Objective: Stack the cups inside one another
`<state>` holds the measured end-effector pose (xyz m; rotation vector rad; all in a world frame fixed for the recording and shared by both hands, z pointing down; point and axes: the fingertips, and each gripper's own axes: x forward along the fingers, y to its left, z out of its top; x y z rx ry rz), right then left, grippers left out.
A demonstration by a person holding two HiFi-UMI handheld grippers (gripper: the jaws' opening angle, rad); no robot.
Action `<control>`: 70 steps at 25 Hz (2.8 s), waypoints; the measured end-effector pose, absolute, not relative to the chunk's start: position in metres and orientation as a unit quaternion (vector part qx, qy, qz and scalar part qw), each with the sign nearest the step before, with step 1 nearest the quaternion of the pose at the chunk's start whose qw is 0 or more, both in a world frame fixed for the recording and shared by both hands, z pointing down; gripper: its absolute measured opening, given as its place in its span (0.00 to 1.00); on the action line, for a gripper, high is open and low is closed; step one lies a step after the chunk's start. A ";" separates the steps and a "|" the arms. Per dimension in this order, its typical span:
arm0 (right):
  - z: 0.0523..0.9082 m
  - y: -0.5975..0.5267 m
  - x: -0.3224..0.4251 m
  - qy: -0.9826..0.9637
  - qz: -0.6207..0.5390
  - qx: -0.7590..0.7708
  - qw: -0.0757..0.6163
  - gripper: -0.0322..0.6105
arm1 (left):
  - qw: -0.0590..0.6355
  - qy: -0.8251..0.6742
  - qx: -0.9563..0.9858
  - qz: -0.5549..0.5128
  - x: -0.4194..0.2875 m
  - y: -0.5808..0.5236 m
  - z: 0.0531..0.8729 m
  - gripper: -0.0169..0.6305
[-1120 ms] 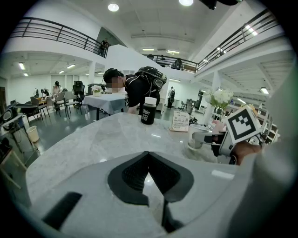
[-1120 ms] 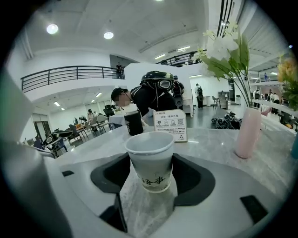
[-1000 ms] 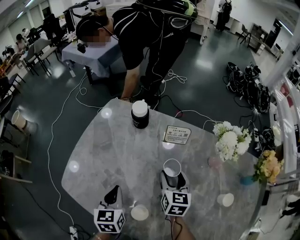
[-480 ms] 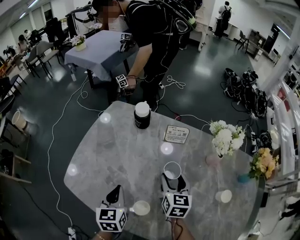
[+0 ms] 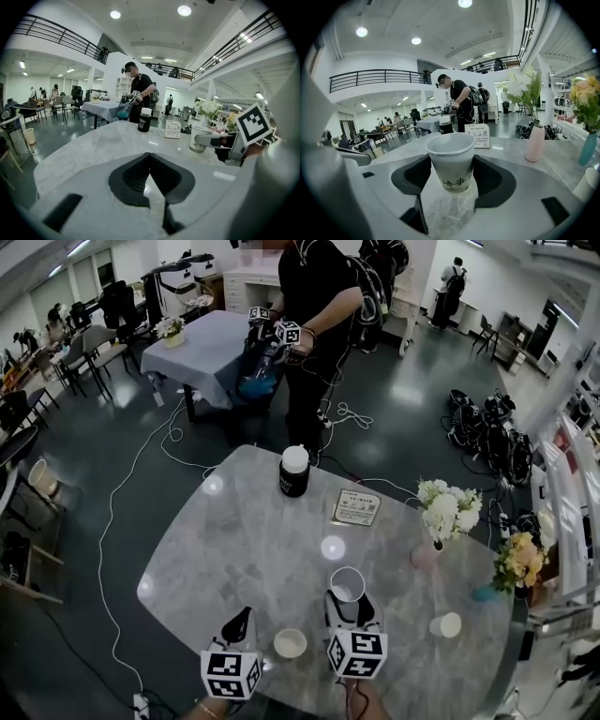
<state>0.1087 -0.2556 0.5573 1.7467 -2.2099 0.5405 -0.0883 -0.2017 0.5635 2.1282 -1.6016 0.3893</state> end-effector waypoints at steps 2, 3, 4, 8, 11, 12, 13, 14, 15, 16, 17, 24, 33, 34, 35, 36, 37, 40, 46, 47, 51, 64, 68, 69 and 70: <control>0.552 -0.247 0.104 -0.767 0.184 0.600 0.135 0.44 | 0.222 -0.578 0.773 0.138 -0.088 -0.197 0.560 0.02; 0.550 -0.243 0.101 -0.769 0.183 0.598 0.134 0.44 | 0.221 -0.577 0.774 0.136 -0.088 -0.194 0.559 0.02; 0.548 -0.238 0.099 -0.770 0.183 0.596 0.134 0.44 | 0.222 -0.576 0.775 0.135 -0.088 -0.191 0.559 0.02; 0.543 -0.217 0.092 -0.775 0.185 0.590 0.132 0.44 | 0.220 -0.571 0.780 0.132 -0.087 -0.179 0.556 0.02; 0.538 -0.204 0.084 -0.779 0.189 0.584 0.127 0.44 | 0.214 -0.566 0.785 0.129 -0.088 -0.174 0.550 0.02; 0.537 -0.201 0.082 -0.780 0.192 0.582 0.125 0.44 | 0.212 -0.565 0.787 0.127 -0.088 -0.174 0.548 0.02; 0.536 -0.197 0.079 -0.782 0.194 0.580 0.123 0.44 | 0.211 -0.564 0.789 0.126 -0.088 -0.173 0.546 0.02; 0.535 -0.193 0.075 -0.783 0.196 0.577 0.122 0.44 | 0.210 -0.562 0.790 0.125 -0.088 -0.171 0.545 0.02; 0.534 -0.188 0.071 -0.785 0.197 0.574 0.121 0.44 | 0.209 -0.560 0.792 0.125 -0.088 -0.169 0.544 0.02; 0.533 -0.184 0.068 -0.787 0.197 0.572 0.120 0.44 | 0.209 -0.558 0.793 0.125 -0.087 -0.167 0.544 0.02; 0.532 -0.179 0.064 -0.789 0.196 0.570 0.119 0.44 | 0.209 -0.557 0.794 0.125 -0.087 -0.164 0.544 0.02; 0.530 -0.155 0.043 -0.796 0.195 0.560 0.120 0.44 | 0.209 -0.546 0.801 0.130 -0.092 -0.143 0.545 0.02; 0.544 -0.141 0.018 -0.797 0.207 0.556 0.115 0.44 | 0.213 -0.535 0.804 0.145 -0.104 -0.133 0.560 0.02; 0.547 -0.140 0.015 -0.797 0.207 0.556 0.114 0.44 | 0.214 -0.534 0.805 0.147 -0.106 -0.132 0.563 0.02; 0.549 -0.140 0.012 -0.797 0.207 0.555 0.114 0.44 | 0.215 -0.533 0.805 0.149 -0.107 -0.132 0.565 0.02; 0.550 -0.140 0.009 -0.798 0.206 0.554 0.114 0.44 | 0.216 -0.533 0.804 0.150 -0.109 -0.131 0.567 0.02; 0.552 -0.139 0.007 -0.798 0.206 0.554 0.116 0.44 | 0.217 -0.533 0.804 0.151 -0.110 -0.131 0.568 0.02; 0.557 -0.138 0.003 -0.797 0.208 0.554 0.121 0.44 | 0.221 -0.532 0.802 0.156 -0.115 -0.129 0.571 0.02; 0.571 -0.134 0.009 -0.791 0.211 0.560 0.126 0.44 | 0.228 -0.531 0.800 0.164 -0.118 -0.121 0.584 0.02; 0.572 -0.134 0.009 -0.790 0.212 0.561 0.127 0.44 | 0.229 -0.531 0.799 0.165 -0.119 -0.121 0.585 0.02; 0.575 -0.135 0.006 -0.789 0.213 0.561 0.132 0.44 | 0.234 -0.528 0.799 0.169 -0.121 -0.123 0.589 0.02; 0.586 -0.131 0.004 -0.779 0.213 0.565 0.168 0.46 | 0.242 -0.518 0.803 0.171 -0.115 -0.132 0.595 0.02; 0.587 -0.128 0.000 -0.781 0.219 0.558 0.177 0.48 | 0.247 -0.517 0.802 0.169 -0.114 -0.134 0.597 0.02; 0.588 -0.127 0.000 -0.781 0.221 0.556 0.180 0.49 | 0.249 -0.517 0.802 0.168 -0.113 -0.135 0.597 0.02; 0.588 -0.125 0.001 -0.780 0.223 0.555 0.182 0.49 | 0.250 -0.516 0.802 0.167 -0.112 -0.135 0.597 0.02</control>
